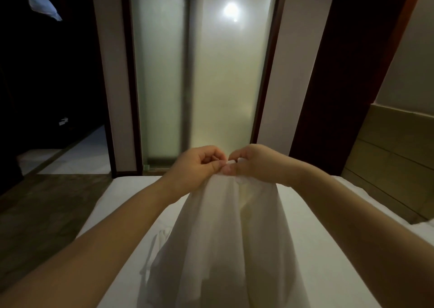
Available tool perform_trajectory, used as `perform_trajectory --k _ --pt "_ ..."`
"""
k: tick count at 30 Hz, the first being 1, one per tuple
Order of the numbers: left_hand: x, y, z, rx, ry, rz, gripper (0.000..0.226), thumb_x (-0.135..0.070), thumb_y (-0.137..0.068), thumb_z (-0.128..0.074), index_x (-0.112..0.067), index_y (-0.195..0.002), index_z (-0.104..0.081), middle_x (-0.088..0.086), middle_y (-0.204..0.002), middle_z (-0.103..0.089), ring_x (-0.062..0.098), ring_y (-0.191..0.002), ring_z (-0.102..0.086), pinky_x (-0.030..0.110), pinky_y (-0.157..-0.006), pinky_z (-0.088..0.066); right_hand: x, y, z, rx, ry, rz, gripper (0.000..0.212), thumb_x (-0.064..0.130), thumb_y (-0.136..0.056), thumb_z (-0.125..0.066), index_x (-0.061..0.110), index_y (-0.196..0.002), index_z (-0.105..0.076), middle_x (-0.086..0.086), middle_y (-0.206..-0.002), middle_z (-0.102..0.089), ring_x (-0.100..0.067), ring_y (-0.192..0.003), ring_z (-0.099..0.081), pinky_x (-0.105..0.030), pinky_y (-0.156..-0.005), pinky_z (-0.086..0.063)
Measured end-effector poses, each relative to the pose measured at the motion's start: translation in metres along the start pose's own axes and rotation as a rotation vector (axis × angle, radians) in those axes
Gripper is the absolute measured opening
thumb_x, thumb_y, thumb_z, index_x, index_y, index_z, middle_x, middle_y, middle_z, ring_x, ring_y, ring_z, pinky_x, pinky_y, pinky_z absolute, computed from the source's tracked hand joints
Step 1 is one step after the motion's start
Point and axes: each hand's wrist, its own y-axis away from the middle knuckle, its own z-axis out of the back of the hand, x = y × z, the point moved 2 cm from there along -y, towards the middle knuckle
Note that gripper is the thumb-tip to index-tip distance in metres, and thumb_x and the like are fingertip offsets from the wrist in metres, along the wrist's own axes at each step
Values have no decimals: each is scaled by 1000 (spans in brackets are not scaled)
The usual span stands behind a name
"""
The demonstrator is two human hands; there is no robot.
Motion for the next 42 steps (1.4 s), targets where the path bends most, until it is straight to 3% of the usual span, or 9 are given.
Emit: perform_trajectory --k 4,7,12,16,20,23,29,37,42 --pt "11 6 1 31 41 67 20 -22 -89 -59 -10 -74 -62 -2 -67 -54 7 -63 -47 17 -58 -39 -2 2 15 -103 13 -29 32 44 -85 -64 12 -84 -69 -3 -78 -63 -14 -73 -57 -33 -71 -51" --pt "21 6 0 -26 25 87 23 -22 -87 -63 -15 -66 -61 -9 -60 -53 5 -58 -46 17 -56 -37 -9 5 29 -229 -30 -54 30 39 -86 -64 11 -92 -71 -7 -87 -67 -17 -80 -62 -33 -77 -53" --pt "29 12 -14 48 -392 -130 36 -32 -91 -58 -38 -58 -48 -28 -58 -55 -2 -58 -51 8 -55 -36 -17 13 48 -307 -33 -45 30 39 -88 -61 12 -94 -71 -3 -84 -66 -16 -78 -61 -24 -71 -50" --pt "50 6 -12 -48 -526 -196 51 -70 -82 -40 -29 -50 -39 -8 -49 -43 7 -56 -44 17 -52 -31 -28 21 64 -352 4 -51 33 38 -88 -61 7 -95 -70 -14 -92 -67 -26 -86 -64 -31 -77 -52" --pt "64 3 -17 -68 -559 -154 74 -81 -76 -29 -15 -55 -54 -7 -51 -43 11 -59 -45 20 -54 -33 -42 31 73 -335 -12 -68 30 39 -88 -58 12 -94 -69 -7 -87 -66 -17 -77 -63 -23 -68 -51" --pt "64 1 -29 -114 -518 -116 67 -70 -77 -40 -10 -66 -67 -2 -58 -57 14 -62 -50 25 -59 -39 -54 36 78 -320 -28 -91 23 39 -89 -57 20 -88 -68 -1 -83 -65 -12 -75 -62 -18 -61 -48" --pt "54 -2 -54 -149 -433 -70 18 -28 -82 -70 -14 -91 -75 -7 -86 -70 5 -78 -60 16 -72 -48 -83 47 90 -349 7 -106 17 38 -89 -58 26 -78 -66 -3 -82 -65 -16 -76 -63 -20 -59 -48" --pt "49 1 -92 -70 -472 -24 16 -22 -84 -66 -11 -73 -65 -2 -75 -59 10 -70 -52 18 -66 -42 -115 55 105 -447 31 -119 18 36 -89 -59 21 -81 -65 -5 -81 -62 -14 -71 -57 -26 -65 -48" --pt "66 0 -116 149 -580 49 24 -29 -88 -61 -10 -75 -66 -4 -81 -54 9 -74 -51 14 -66 -39 -121 53 107 -550 -67 -109 19 35 -89 -61 20 -79 -66 -2 -81 -62 -14 -71 -59 -22 -61 -48"
